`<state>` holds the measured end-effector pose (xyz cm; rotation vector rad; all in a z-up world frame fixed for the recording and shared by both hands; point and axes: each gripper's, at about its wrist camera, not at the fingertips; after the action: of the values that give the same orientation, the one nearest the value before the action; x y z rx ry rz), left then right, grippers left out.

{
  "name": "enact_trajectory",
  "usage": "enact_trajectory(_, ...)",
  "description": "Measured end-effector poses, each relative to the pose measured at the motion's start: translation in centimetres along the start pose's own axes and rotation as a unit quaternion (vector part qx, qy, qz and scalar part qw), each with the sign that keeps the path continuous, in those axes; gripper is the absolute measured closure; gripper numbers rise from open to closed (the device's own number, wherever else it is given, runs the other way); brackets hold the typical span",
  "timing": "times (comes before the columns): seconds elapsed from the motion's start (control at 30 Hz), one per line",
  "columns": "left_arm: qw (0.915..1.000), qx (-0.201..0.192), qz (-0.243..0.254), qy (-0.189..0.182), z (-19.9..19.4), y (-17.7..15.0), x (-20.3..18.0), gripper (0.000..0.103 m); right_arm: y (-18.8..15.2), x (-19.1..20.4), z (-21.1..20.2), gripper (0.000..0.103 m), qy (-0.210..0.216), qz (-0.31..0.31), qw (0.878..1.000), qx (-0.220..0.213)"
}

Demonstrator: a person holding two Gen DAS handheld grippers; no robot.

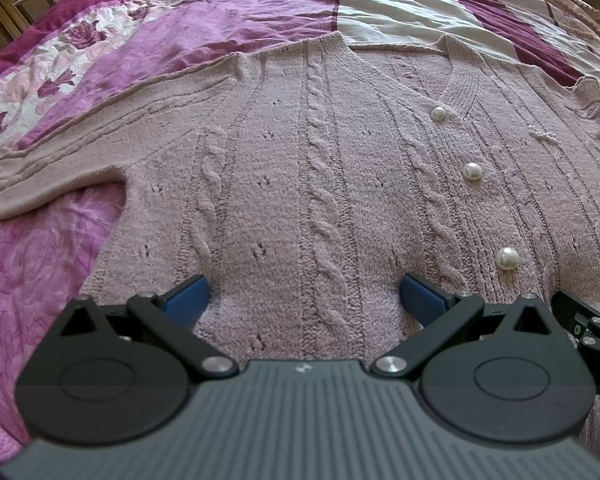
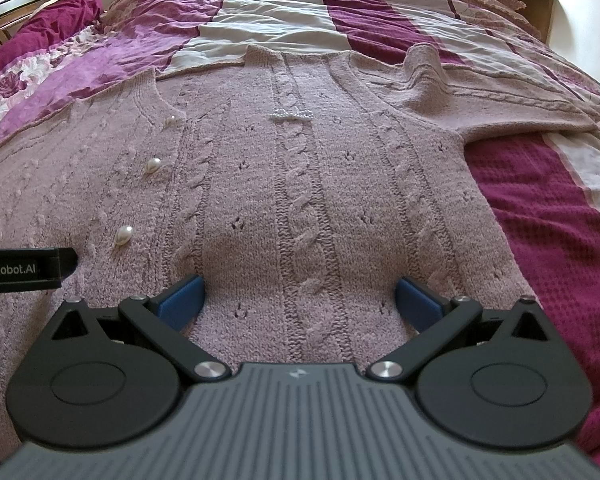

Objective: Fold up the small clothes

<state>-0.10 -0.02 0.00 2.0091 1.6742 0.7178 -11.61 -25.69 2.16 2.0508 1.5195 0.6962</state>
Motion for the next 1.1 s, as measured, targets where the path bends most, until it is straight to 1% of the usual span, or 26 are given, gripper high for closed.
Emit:
enact_trajectory(0.33, 1.0000, 0.001, 0.000, 0.000, 0.0, 0.0, 0.0, 0.000, -0.2, -0.1, 0.3, 0.000, 0.002, -0.003, 1.000, -0.004)
enact_trajectory(0.5, 1.0000, 0.004, -0.002, -0.001, 0.0, 0.1, 0.1, 0.000, -0.1, -0.4, 0.2, 0.000, 0.010, -0.003, 1.000, 0.003)
enact_trajectory(0.63, 1.0000, 0.004, -0.003, -0.001, -0.1, 0.1, 0.1, 0.000, 0.4, -0.8, 0.0, 0.000, 0.023, 0.002, 1.000, 0.013)
enact_trajectory(0.77, 0.9998, 0.016, -0.008, -0.006, 0.0, 0.4, 0.3, 0.000, 0.7, -1.4, -0.3, 0.000, 0.038, 0.010, 0.999, 0.022)
enact_trajectory(1.0, 0.9995, 0.029, -0.006, -0.006, -0.1, 1.0, 0.3, 0.000, 2.0, -2.9, -0.6, 0.000, 0.074, 0.045, 0.995, 0.040)
enact_trajectory(1.1, 0.9992, 0.036, -0.015, -0.011, -0.2, 1.3, 0.6, 0.000, 3.0, -4.1, -0.9, 0.000, 0.088, 0.062, 0.993, 0.037)
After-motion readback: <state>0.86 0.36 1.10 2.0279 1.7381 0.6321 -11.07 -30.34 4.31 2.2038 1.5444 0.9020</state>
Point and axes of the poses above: each gripper's, at about its wrist camera, not at the fingertips, and z roughly the way its jaws point, x to its left, y to its top, and after that the axes turned 5 degrees about z, right-handed
